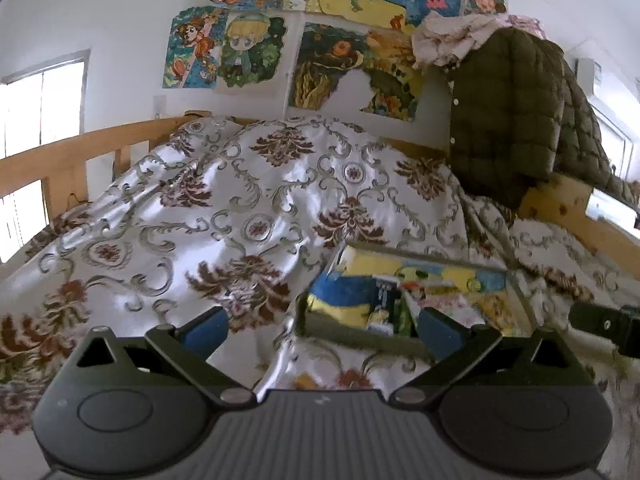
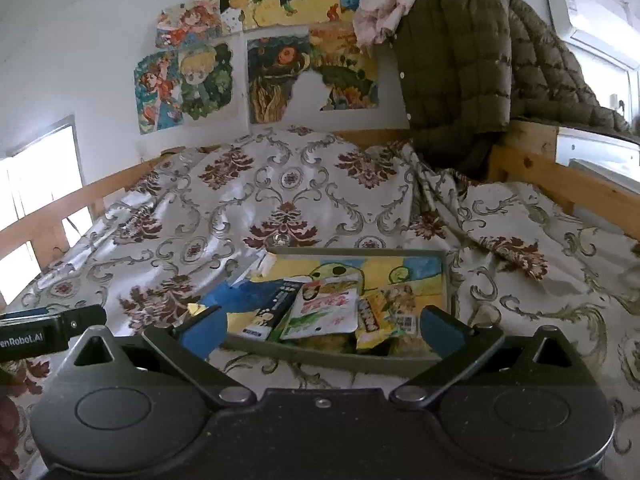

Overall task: Organize snacks
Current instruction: 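Withdraw both tools from the tray toward the remaining snacks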

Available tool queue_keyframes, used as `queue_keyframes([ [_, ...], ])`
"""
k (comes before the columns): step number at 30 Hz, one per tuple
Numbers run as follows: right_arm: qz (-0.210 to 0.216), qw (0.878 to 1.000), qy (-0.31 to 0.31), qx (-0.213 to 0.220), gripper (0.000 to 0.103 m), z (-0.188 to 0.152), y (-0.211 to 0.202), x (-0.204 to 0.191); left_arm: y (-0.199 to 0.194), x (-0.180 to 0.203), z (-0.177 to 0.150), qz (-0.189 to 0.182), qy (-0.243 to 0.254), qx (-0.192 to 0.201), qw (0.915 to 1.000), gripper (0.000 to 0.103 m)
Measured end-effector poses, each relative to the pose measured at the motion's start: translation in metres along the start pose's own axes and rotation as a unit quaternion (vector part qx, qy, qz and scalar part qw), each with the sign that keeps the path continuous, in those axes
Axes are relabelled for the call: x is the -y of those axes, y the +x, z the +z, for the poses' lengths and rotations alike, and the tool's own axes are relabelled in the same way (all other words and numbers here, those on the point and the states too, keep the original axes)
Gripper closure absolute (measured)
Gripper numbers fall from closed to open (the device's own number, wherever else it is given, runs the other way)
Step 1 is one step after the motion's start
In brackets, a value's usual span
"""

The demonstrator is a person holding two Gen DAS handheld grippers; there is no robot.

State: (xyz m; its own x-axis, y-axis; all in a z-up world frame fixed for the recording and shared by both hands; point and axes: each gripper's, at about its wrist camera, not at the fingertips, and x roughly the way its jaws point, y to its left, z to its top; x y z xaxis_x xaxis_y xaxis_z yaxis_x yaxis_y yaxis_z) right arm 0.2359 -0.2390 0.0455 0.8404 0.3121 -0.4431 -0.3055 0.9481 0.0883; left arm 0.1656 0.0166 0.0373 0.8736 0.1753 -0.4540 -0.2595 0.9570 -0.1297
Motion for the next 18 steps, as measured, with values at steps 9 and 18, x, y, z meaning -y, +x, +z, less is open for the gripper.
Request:
queue_keyframes([
  [9, -0.008, 0.999, -0.021, 0.036, 0.001, -0.030, -0.054, -0.029, -0.050, -0.023, -0.023, 0.005, 0.015, 0.013, 0.9998, 0.000],
  [18, -0.003, 0.999, -0.040, 0.024, 0.001, -0.067, -0.090, -0.055, -0.080, -0.048, -0.056, 0.007, 0.015, -0.014, 0.9998, 0.000],
])
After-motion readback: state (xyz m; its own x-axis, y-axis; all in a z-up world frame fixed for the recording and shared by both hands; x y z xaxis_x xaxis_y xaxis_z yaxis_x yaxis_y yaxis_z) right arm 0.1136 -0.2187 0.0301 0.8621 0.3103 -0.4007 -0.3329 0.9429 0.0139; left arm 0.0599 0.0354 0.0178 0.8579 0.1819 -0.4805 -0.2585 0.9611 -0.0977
